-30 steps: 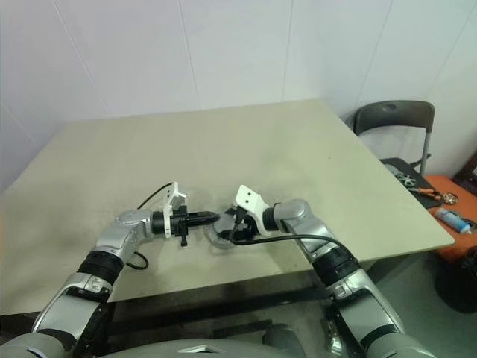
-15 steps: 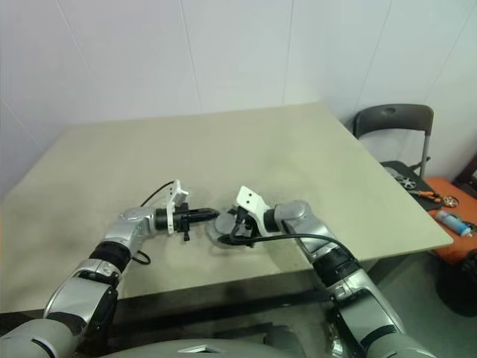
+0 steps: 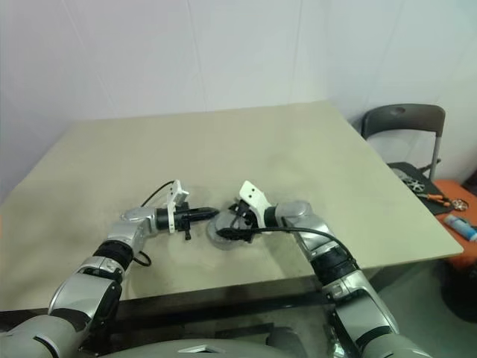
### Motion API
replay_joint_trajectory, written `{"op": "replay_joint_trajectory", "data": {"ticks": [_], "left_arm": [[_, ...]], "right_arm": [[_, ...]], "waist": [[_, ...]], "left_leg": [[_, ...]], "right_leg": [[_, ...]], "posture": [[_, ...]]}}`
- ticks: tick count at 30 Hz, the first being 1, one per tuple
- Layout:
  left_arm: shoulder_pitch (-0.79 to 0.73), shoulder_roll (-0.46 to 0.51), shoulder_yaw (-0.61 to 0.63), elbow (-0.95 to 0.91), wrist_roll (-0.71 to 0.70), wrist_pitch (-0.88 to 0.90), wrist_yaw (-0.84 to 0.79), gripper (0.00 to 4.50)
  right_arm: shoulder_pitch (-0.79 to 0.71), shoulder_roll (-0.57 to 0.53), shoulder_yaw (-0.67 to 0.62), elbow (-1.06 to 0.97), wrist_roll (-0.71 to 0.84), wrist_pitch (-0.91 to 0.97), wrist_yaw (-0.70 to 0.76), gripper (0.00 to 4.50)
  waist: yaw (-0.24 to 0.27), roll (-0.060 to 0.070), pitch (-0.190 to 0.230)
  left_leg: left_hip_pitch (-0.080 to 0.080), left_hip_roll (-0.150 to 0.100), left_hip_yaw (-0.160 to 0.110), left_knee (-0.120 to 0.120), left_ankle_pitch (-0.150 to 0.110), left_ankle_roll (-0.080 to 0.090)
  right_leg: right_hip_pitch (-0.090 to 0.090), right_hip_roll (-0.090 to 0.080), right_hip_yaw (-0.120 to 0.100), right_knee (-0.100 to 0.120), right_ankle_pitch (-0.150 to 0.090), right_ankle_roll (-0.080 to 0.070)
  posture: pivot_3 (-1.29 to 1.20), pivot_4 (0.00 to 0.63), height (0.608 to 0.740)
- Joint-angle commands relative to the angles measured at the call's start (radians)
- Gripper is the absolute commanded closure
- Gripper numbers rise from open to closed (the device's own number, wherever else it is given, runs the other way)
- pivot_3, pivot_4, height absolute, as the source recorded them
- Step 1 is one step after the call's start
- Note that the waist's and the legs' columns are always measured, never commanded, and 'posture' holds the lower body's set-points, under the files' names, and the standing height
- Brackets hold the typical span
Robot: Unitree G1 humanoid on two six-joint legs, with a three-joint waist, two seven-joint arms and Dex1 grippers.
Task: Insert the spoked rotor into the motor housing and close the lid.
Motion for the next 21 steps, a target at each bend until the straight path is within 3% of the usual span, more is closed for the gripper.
{"op": "replay_joint_trajectory", "data": {"ticks": [1, 8, 13, 21], "left_arm": [[0.062, -0.003, -0.042, 0.129, 0.098, 0.047, -0.031, 4.50], [0.043, 0.030, 0.036, 0.213, 0.102, 0.015, -0.064, 4.50], [0.021, 0.072, 0.058, 0.173, 0.090, 0.061, -0.124, 4.50], [0.075, 0.097, 0.134, -0.154, -0.019, 0.299, -0.100, 4.50]], "right_arm": [[0.027, -0.013, 0.023, 0.065, -0.044, 0.042, -0.027, 0.03], [0.045, -0.016, 0.033, 0.058, -0.048, 0.040, -0.030, 0.03], [0.043, -0.016, 0.038, 0.068, -0.053, 0.034, -0.033, 0.03], [0.038, -0.020, 0.052, 0.083, -0.057, 0.022, -0.033, 0.03]], "waist": [[0.001, 0.001, 0.000], [-0.005, 0.005, 0.005], [-0.015, 0.004, 0.007], [-0.032, 0.001, 0.019]], "left_leg": [[0.000, 0.000, 0.000, 0.000, 0.000, 0.000], [-0.002, -0.003, -0.001, -0.002, 0.000, 0.000], [-0.001, -0.003, -0.003, -0.005, 0.000, 0.000], [-0.002, -0.004, -0.004, -0.007, 0.000, 0.000]], "right_leg": [[0.000, 0.000, 0.000, 0.000, 0.000, 0.000], [-0.005, -0.001, 0.001, 0.003, -0.001, 0.001], [-0.011, 0.001, 0.001, 0.010, -0.003, 0.001], [-0.013, 0.000, 0.003, 0.011, -0.002, 0.003]], "posture": [[0.00, 0.000, 0.740], [0.00, 0.000, 0.740], [0.00, 0.000, 0.740], [0.00, 0.000, 0.740]]}}
